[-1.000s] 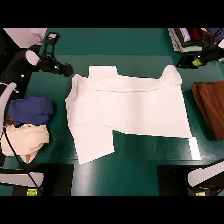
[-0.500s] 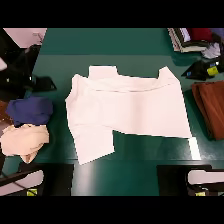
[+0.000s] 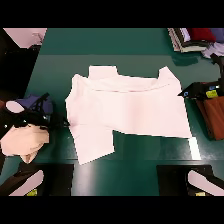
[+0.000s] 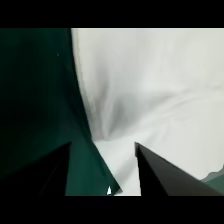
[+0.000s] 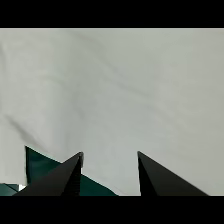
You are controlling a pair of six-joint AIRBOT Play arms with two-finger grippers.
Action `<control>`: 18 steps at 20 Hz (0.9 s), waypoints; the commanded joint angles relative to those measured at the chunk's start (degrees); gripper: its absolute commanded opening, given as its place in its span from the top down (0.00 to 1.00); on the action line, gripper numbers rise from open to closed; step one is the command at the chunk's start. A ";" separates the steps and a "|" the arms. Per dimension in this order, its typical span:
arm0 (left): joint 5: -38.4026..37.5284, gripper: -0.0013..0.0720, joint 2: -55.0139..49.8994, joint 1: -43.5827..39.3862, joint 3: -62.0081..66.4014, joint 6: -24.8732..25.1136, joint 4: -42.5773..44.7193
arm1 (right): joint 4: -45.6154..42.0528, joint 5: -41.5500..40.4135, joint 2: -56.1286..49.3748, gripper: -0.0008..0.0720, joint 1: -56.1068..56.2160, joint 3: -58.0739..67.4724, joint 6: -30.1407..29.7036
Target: Fold the shirts.
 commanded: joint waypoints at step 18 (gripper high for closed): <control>0.87 0.95 0.70 0.02 4.28 10.34 -8.85 | -16.76 7.19 8.46 0.43 -6.69 -9.40 2.64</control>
